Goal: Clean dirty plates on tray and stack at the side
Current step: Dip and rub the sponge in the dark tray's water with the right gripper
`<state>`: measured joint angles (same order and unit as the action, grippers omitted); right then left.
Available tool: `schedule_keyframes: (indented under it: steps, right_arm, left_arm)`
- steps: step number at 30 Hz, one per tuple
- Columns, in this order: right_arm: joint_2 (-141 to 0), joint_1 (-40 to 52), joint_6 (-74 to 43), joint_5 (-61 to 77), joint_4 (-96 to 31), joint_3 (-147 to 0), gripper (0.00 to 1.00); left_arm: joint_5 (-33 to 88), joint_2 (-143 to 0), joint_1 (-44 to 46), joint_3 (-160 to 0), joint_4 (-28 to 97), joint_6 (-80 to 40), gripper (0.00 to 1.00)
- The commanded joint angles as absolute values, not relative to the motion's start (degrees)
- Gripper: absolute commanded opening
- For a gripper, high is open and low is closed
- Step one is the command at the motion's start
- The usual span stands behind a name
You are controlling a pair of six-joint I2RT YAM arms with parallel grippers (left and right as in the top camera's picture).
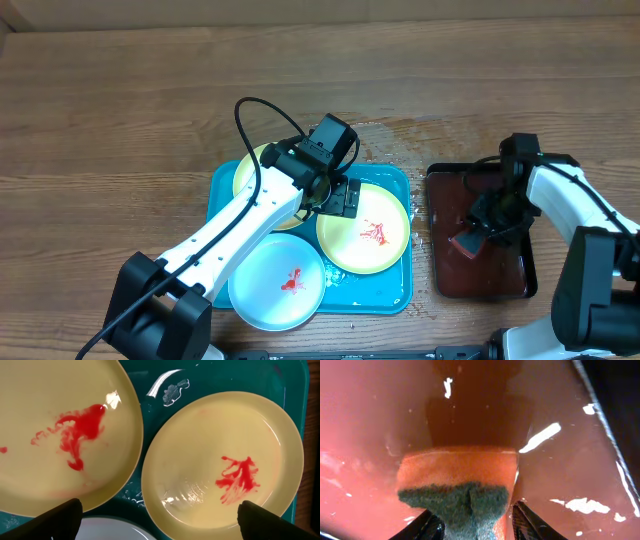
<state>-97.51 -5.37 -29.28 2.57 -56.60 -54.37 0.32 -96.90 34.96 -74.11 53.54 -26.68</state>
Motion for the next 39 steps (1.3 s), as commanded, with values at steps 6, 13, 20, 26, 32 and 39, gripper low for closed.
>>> schedule_keyframes:
  steps: [6,13,20,26,32,39]
  right_arm:
    - [-98.0,-5.4,-22.0,4.0,-55.2,-53.1,0.04]
    - [-98.0,-5.4,-12.8,8.4,-52.1,-53.5,0.04]
    - [-98.0,-5.4,-0.9,24.4,-56.1,-59.1,0.04]
    - [-97.8,-5.4,-5.6,19.2,-64.2,-64.0,0.04]
    - [-98.0,-5.4,-9.3,15.5,-62.2,-62.0,0.04]
    - [-100.1,-5.4,-12.1,15.7,-50.2,-52.6,0.04]
  left_arm:
    - [-0.6,-97.0,35.3,-75.1,51.9,-26.3,1.0]
    - [-0.6,-97.0,35.3,-75.1,50.9,-25.3,0.96]
    - [-0.4,-97.0,35.3,-75.1,50.4,-22.1,0.91]
    - [-0.4,-97.0,35.3,-75.1,50.5,-22.1,1.0]
    - [-0.4,-97.0,35.3,-75.1,50.5,-22.1,1.0]
    - [-0.4,-97.0,35.3,-75.1,50.5,-21.8,0.65]
